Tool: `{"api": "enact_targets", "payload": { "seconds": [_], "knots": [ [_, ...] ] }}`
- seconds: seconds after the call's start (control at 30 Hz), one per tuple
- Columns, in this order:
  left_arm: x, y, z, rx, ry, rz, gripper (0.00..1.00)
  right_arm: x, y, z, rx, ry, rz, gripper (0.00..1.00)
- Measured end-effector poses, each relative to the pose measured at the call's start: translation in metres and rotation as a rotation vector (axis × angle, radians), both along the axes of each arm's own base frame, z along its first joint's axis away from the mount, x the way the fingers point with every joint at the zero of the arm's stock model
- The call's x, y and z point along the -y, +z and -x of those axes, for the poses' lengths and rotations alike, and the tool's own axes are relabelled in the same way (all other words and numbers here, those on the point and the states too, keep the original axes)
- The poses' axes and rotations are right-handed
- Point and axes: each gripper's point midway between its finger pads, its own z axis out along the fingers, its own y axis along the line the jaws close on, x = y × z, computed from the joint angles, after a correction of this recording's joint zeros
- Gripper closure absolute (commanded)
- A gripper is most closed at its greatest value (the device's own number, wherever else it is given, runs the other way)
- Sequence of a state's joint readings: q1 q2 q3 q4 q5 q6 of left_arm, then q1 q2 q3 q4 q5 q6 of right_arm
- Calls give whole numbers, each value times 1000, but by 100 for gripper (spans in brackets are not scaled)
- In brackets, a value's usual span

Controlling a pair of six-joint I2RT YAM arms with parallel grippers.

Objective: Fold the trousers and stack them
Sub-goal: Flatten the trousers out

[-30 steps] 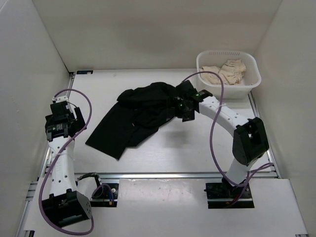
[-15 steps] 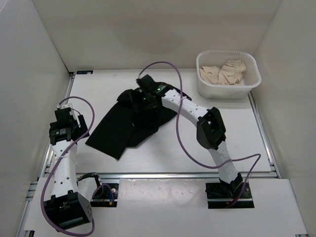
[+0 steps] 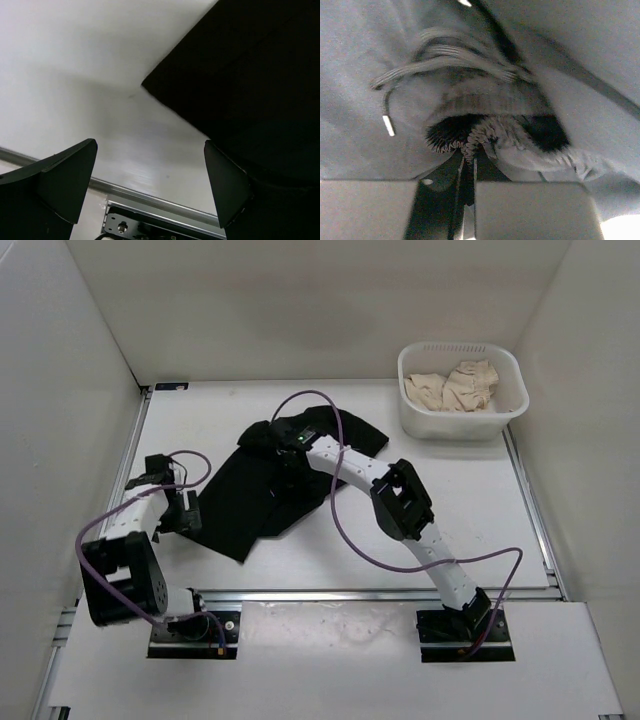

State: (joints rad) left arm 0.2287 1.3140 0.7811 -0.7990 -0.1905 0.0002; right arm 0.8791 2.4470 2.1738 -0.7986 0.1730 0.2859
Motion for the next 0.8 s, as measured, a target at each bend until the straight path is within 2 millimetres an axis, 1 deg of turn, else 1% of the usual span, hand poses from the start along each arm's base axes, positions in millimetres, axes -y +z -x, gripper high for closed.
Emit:
{"api": "enact_targets", "payload": {
  "seconds": [0.03,0.07,0.1,0.13,0.2,0.27,0.3,0.33,0.37,0.4,0.43,0.47,0.5,0.53,0.57,0.6,0.63,0.67,0.7,0.73,0.77,0.8],
  "knots": [
    [4,-4,-3,-19,-18,7,0,4,0,1,-4,-12,8,100],
    [8,-8,-7,-35,-37,12,0,13,4,2,-4,-34,13,100],
    [11,-11,-11,-47,-56,16,0,43,17,15,-20,-75,49,100],
    [15,-13,-16,-53,-72,19,0,45,18,16,-21,-77,50,100],
    [21,-16,-21,-65,-99,23,0,80,52,26,10,-143,28,100],
    [26,-18,-26,-72,-122,27,0,123,98,42,43,-230,-15,100],
    [28,-19,-28,-76,-132,28,0,146,125,47,73,-288,-63,97],
    [31,-19,-30,-79,-143,28,0,168,151,52,109,-357,-130,91],
    [34,-20,-32,-80,-157,27,0,193,171,57,135,-432,-183,87],
    [38,-20,-33,-81,-175,26,0,222,185,63,155,-521,-233,79],
    [44,-19,-35,-80,-198,25,0,249,191,69,167,-610,-263,60],
    [51,-18,-37,-80,-227,24,0,285,188,74,176,-728,-276,36],
    [59,-17,-39,-78,-259,23,0,307,180,82,162,-813,-269,19],
    [68,-16,-41,-76,-293,25,0,337,165,91,143,-919,-241,8],
    [77,-15,-42,-73,-327,27,0,369,144,102,113,-1040,-189,5],
    [85,-15,-43,-72,-357,29,0,396,124,116,72,-1140,-144,2],
    [94,-15,-42,-72,-390,31,0,420,103,131,18,-1238,-90,1],
    [101,-15,-41,-75,-418,31,0,441,86,146,-36,-1333,-38,1],
    [107,-17,-39,-79,-448,26,0,453,79,158,-77,-1388,-6,1],
    [110,-19,-37,-84,-467,11,0,457,77,162,-98,-1410,3,1],
    [109,-23,-33,-93,-479,-18,0,457,81,159,-91,-1401,-11,1],
    [105,-28,-29,-111,-479,-45,0,450,89,149,-69,-1362,-47,1]
  ]
}}
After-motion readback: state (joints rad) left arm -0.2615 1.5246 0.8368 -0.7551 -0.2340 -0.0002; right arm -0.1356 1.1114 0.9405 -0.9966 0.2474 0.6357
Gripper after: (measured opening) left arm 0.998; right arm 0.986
